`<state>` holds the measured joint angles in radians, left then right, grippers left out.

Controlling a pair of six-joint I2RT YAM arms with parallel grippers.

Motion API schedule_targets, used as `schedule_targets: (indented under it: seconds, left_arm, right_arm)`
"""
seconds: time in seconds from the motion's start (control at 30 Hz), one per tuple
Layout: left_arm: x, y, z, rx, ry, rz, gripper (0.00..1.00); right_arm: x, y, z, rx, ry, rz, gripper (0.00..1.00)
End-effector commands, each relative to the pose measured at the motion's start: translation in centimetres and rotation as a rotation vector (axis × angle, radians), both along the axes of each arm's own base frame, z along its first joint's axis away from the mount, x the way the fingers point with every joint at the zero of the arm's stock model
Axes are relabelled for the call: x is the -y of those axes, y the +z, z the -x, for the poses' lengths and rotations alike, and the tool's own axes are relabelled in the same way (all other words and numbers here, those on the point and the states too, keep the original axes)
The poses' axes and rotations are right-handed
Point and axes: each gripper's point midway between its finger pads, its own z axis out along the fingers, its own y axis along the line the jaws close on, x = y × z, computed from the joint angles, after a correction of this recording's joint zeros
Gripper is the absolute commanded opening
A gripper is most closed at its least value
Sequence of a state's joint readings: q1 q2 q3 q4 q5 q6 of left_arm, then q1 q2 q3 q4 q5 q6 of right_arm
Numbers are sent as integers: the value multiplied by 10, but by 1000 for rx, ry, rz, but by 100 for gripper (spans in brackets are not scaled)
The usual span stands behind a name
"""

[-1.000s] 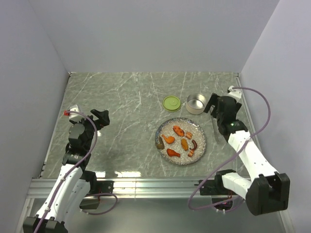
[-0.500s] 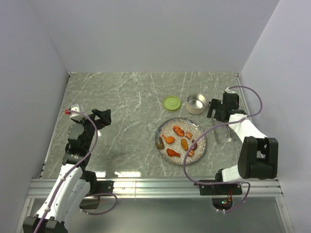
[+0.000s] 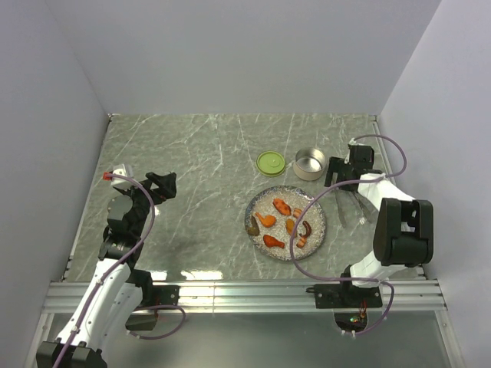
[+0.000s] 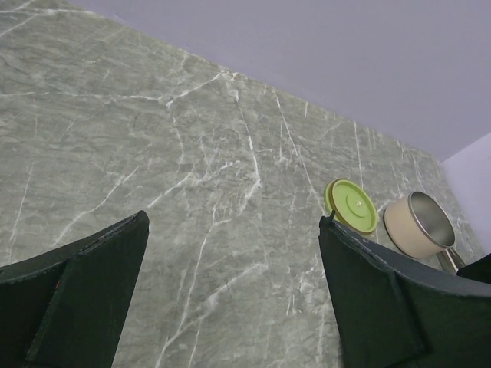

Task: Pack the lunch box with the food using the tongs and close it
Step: Grab the clamp with the right arm

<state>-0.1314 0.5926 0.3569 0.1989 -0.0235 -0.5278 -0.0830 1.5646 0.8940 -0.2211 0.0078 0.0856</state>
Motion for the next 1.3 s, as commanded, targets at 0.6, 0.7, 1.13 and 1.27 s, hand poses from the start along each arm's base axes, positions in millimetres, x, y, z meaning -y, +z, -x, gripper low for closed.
schedule_targets:
  seconds: [0.6,0.7,1.13,1.27]
  left_arm:
    - [0,15,2,62,-6,10,99]
    - [0,14,2,61,-6,9,99]
    - [-1,16,8,68,-1,13,99]
    - [-2,15,9,67,1,12,99]
  right_arm:
    - [15,3,-56,-2,68,19,98]
    - [19,-7,-52,-44,51,20,98]
    - [22,-30,-46,-154,42,7,78]
    - [24,-30,-45,-164,35,16,61]
